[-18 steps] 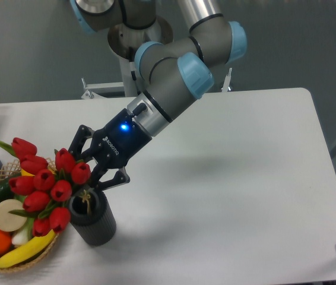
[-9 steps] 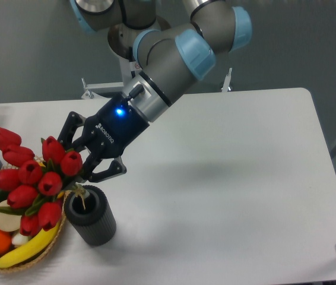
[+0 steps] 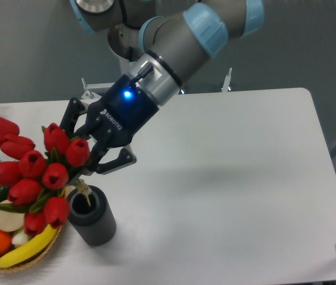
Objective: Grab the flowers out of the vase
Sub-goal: 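Lift the gripped tulips up out of the grey vase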
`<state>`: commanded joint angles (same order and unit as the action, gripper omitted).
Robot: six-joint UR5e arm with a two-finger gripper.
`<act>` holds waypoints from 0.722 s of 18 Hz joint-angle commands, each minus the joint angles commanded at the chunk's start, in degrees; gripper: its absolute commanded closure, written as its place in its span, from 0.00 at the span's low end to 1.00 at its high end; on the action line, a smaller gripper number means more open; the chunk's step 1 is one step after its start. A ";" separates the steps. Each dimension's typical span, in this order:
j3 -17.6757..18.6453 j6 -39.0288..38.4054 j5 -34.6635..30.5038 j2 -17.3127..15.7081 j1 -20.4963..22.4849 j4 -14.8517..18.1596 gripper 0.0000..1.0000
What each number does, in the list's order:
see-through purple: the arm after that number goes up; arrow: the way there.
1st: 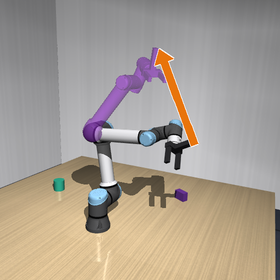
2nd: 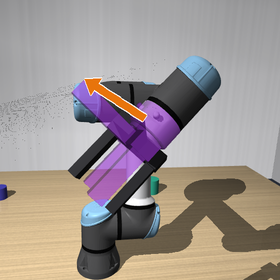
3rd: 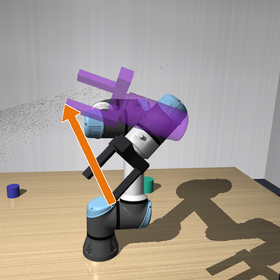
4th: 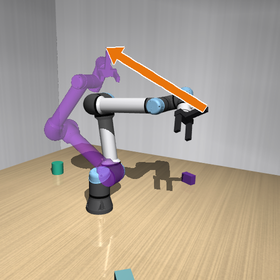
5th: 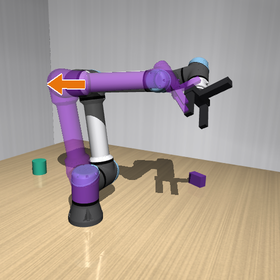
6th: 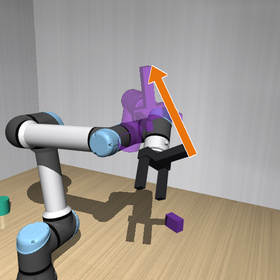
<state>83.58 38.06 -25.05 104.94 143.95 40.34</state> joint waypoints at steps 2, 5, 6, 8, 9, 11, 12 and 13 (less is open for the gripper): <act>0.00 0.44 -0.09 0.00 1.76 0.00 0.60; -0.09 1.49 1.22 0.26 4.84 -0.09 0.60; 0.09 1.84 2.45 0.26 5.89 0.00 0.60; 0.17 1.93 4.39 0.26 8.09 0.00 0.60; 0.35 1.93 5.00 0.26 9.14 -0.09 0.60; 0.70 2.02 6.32 0.26 11.17 -0.09 0.60; 0.88 2.02 6.94 0.26 11.78 -0.09 0.60; 1.05 2.02 7.55 0.26 12.40 -0.09 0.60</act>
<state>84.64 40.08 -17.50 105.21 156.35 40.25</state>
